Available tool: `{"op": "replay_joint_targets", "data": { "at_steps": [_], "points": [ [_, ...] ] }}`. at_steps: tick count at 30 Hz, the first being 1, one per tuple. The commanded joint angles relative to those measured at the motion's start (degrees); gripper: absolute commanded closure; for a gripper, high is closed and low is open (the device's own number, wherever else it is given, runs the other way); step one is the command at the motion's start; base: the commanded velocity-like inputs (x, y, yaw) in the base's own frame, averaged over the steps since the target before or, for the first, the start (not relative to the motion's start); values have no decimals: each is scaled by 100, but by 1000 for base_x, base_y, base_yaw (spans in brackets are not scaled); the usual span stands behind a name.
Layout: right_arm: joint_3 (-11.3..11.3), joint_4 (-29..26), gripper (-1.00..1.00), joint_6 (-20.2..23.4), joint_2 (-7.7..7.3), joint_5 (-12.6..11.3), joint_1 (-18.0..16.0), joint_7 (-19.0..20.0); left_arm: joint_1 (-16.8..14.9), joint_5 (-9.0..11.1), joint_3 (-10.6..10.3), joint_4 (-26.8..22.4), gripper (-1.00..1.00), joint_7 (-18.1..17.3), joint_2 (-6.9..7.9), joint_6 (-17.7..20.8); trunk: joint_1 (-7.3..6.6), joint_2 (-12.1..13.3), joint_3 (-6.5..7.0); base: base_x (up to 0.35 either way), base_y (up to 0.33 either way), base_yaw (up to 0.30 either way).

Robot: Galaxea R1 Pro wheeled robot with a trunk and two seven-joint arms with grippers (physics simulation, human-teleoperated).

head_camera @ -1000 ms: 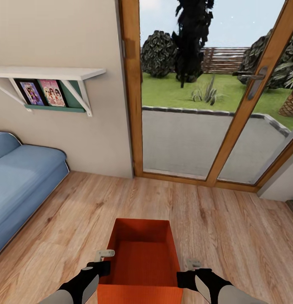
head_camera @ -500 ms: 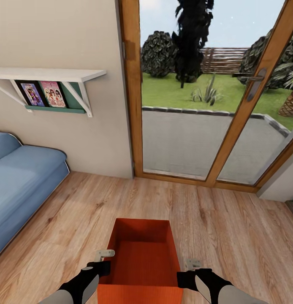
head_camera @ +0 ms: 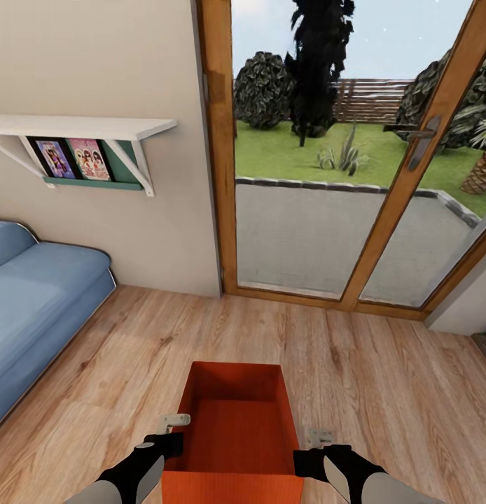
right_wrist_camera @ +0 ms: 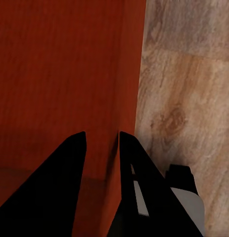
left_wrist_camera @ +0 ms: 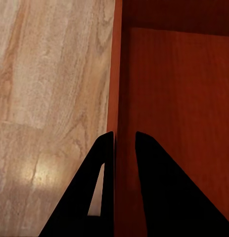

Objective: Move the two storage containers from the living room to the garage. In the garage, place one container on the floor and stack the other container on top of it (either order is fine).

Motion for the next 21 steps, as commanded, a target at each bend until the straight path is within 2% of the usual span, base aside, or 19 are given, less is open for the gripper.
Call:
{"op": "replay_joint_targets", "data": {
  "at_steps": [1, 8, 21],
  "points": [
    [-13, -1, 100, 43, 2, -65, 0, 254, -1, -27, -13, -23, 100, 76, 6, 32, -22, 38, 14, 0, 0, 0],
    [-13, -1, 100, -126, 2, -65, 0, 254, -1, -27, -13, -23, 100, 76, 6, 30, -176, 319, 139, 0, 0, 0],
    [-15, -1, 100, -199, -2, -65, 1, 262, -1, -27, -13, -23, 100, 76, 6, 18, -176, 319, 139, 0, 0, -22]
  ]
}}
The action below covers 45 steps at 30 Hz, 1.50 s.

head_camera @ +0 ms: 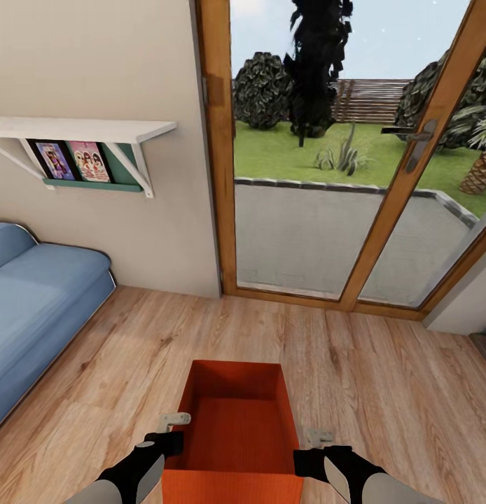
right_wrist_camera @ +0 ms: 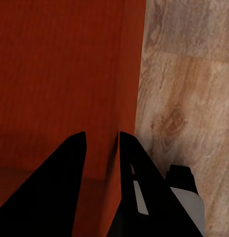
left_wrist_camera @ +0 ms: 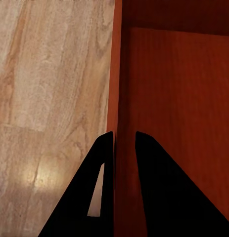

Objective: Move the two storage containers from the living room to the garage. In the garage, place one container on the floor and stack the other container on top of it (either order is fine).

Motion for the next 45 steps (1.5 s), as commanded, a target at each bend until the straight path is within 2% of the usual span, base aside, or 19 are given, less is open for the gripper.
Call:
{"op": "replay_joint_targets", "data": {
  "at_steps": [1, 9, 18, 45],
  "points": [
    [48, -28, 100, -99, 3, -103, -3, 246, 1, 39, -28, 12, 100, 79, 8, 32, 0, -4, -5, 0, 0, -6],
    [45, -28, 100, -129, 3, -103, -3, 246, 1, 39, -28, 12, 100, 79, 8, 32, 0, -4, -5, 0, 0, -2],
    [44, -25, 100, -137, 5, -103, -3, 246, 1, 39, -28, 12, 100, 79, 8, 32, -197, 357, 156, 0, 0, 0],
    [43, -20, 100, -135, 6, -113, -3, 252, 2, 39, -28, 12, 100, 79, 8, -141, -197, 357, 156, 0, 0, 0]
  ]
}}
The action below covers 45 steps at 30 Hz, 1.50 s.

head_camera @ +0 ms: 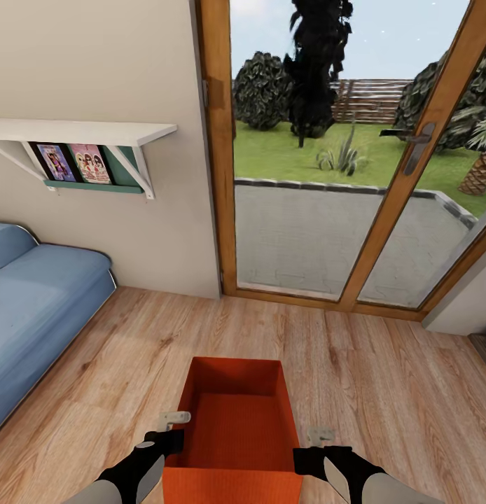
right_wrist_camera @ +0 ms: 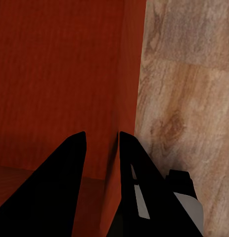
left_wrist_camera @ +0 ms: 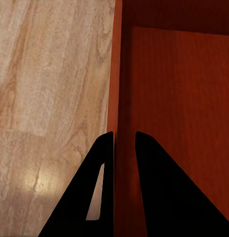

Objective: Move the two storage containers from the living room to the garage. In the garage, place one container on the floor and stack the other container on top of it (either order is fine).

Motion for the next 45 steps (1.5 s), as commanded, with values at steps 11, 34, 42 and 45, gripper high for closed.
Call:
{"op": "replay_joint_targets", "data": {
  "at_steps": [11, 34, 42, 45],
  "points": [
    [9, -31, 100, 39, 2, -92, -2, 257, -2, 26, -7, 12, 100, 78, 5, 13, 0, -4, -5, 0, -17, -129],
    [1, -29, 100, 32, 2, -101, -2, 263, 0, 25, -7, 12, 100, 78, 5, 21, 0, -4, -5, 0, -62, -65],
    [0, -29, 100, 32, 2, -101, 0, 263, 0, 25, -7, 12, 100, 78, 5, 14, 0, -4, -5, 0, -45, 0],
    [0, -32, 100, 32, 2, -101, -1, 263, 0, 26, -7, 12, 100, 78, 5, 13, 0, -4, -5, 0, -7, 0]
  ]
}}
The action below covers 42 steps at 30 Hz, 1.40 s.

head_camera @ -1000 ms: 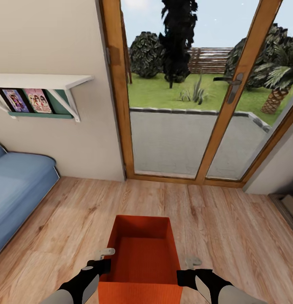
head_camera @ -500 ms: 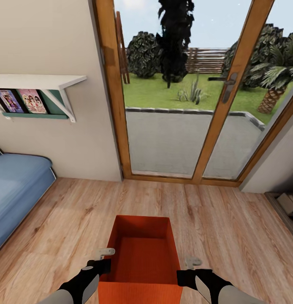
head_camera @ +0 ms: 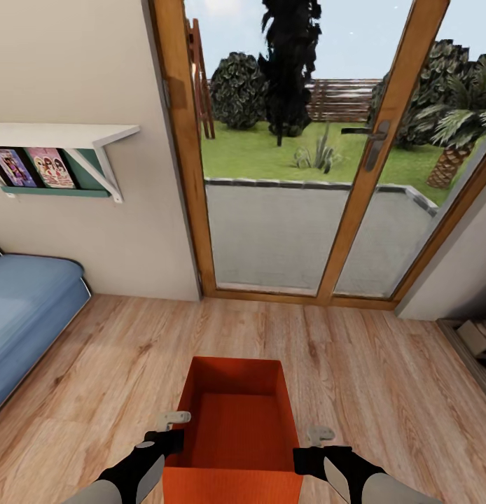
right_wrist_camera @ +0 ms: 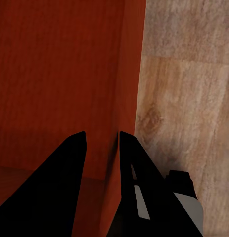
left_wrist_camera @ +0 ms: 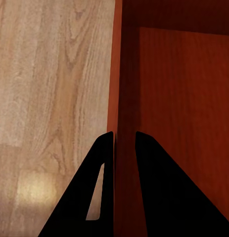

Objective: Move the two storage containers from the living room to the garage. In the garage, place one container on the floor and stack the other container on top of it (either order is fine).

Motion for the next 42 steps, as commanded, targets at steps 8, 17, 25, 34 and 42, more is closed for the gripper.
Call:
{"op": "replay_joint_targets", "data": {
  "at_steps": [8, 17, 25, 34, 42],
  "points": [
    [0, -31, 100, 40, 2, -99, -2, 262, -3, 32, -11, 16, 100, 79, 5, 15, 0, -4, -5, 0, -1, 0],
    [-3, -32, 100, 38, 2, -99, -3, 257, -1, 32, -11, 16, 100, 79, 5, 18, 0, -4, -5, 0, 0, -89],
    [-8, -33, 100, 40, 2, -99, -3, 253, 1, 29, -11, 16, 100, 79, 5, 15, 0, -4, -5, 0, -3, -147],
    [-7, -36, 100, 40, 7, -99, -3, 253, 1, 24, -11, 16, 100, 79, 5, 14, 0, -4, -4, 0, -209, -170],
    [-2, -37, 100, 40, 11, -99, -2, 253, -3, 24, -65, 16, 100, 81, 5, 18, 0, -4, 24, 0, -286, -87]
  ]
}}
